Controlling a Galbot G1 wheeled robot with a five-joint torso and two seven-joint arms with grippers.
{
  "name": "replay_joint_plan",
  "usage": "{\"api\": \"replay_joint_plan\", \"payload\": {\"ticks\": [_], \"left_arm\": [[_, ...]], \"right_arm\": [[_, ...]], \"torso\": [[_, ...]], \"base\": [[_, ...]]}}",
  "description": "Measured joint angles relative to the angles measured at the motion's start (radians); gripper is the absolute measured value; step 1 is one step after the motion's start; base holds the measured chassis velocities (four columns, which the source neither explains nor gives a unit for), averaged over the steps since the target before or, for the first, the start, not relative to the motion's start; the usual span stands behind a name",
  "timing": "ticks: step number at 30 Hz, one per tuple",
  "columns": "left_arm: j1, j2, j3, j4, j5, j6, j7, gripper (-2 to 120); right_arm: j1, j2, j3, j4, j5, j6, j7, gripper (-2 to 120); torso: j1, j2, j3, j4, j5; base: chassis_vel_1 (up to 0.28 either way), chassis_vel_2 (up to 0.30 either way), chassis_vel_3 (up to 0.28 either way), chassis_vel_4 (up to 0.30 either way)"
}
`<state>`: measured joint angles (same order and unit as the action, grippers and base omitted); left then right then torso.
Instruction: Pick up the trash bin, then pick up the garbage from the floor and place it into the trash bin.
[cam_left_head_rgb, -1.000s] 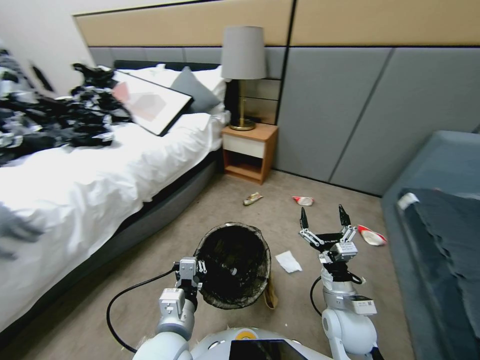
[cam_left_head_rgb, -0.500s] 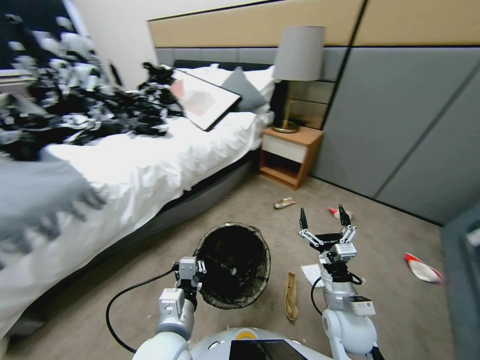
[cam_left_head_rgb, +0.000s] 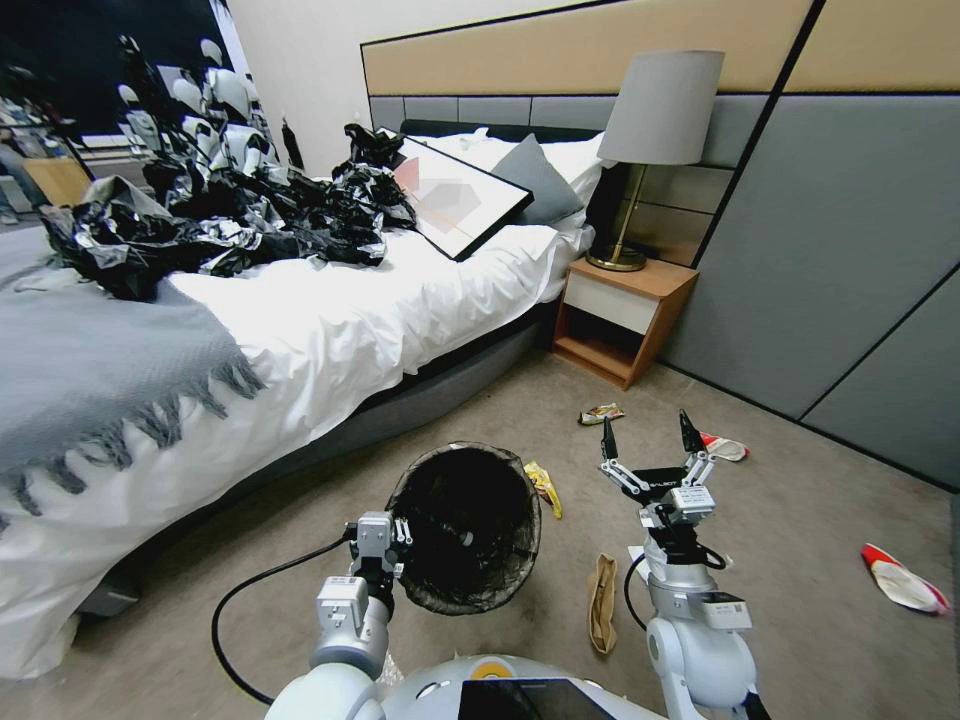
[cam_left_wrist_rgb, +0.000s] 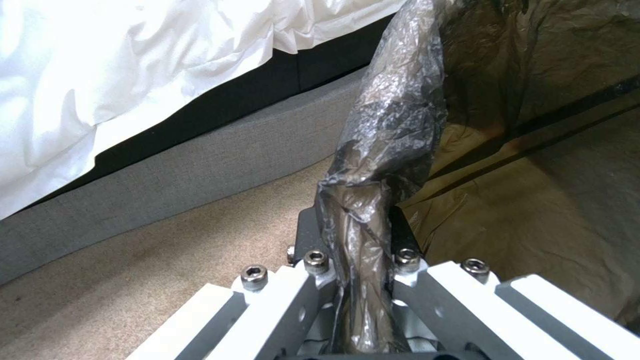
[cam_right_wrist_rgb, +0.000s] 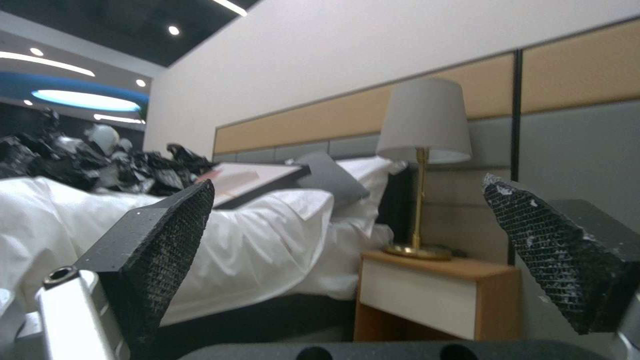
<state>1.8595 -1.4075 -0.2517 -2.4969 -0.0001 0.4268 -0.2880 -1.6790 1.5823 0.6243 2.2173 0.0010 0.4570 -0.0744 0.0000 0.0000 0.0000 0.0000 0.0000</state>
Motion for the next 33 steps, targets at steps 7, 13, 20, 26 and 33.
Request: {"api": "replay_joint_plan", "payload": {"ticks": [7, 13, 20, 26, 33], "left_arm": [[0.0, 0.0, -0.001, 0.0, 0.0, -0.001, 0.0, 0], [-0.006, 0.0, 0.0, 0.005, 0.0, -0.002, 0.0, 0], [-0.012, -0.004, 0.004, 0.015, 0.0, -0.003, 0.0, 0], [-0.015, -0.003, 0.007, 0.018, 0.0, -0.004, 0.0, 0], [-0.017, -0.008, 0.014, 0.02, 0.001, -0.005, 0.0, 0]], "right_arm": [[-0.004, -0.077, -0.039, -0.011, 0.007, -0.218, 0.15, 100], [-0.015, -0.142, -0.074, -0.026, 0.036, -0.439, 0.242, 100], [-0.017, -0.227, -0.12, -0.049, 0.145, -0.666, 0.328, 100], [-0.038, -0.3, -0.147, -0.078, 0.253, -0.749, 0.37, 100], [-0.057, -0.411, -0.185, -0.148, 0.369, -0.798, 0.407, 100]], "torso": [[0.0, 0.0, 0.0, 0.0, 0.0], [0.0, 0.0, 0.0, -0.0001, 0.0001], [0.0, 0.0, 0.0, 0.0, 0.0001], [0.0, 0.0, 0.0, 0.0, 0.0], [0.0, 0.0, 0.0, 0.0, 0.0002]], "base": [[0.0, 0.0, 0.0, 0.0], [0.0, 0.0, 0.0, 0.0], [0.0, 0.0, 0.0, 0.0], [0.0, 0.0, 0.0, 0.0], [0.0, 0.0, 0.0, 0.0]]}}
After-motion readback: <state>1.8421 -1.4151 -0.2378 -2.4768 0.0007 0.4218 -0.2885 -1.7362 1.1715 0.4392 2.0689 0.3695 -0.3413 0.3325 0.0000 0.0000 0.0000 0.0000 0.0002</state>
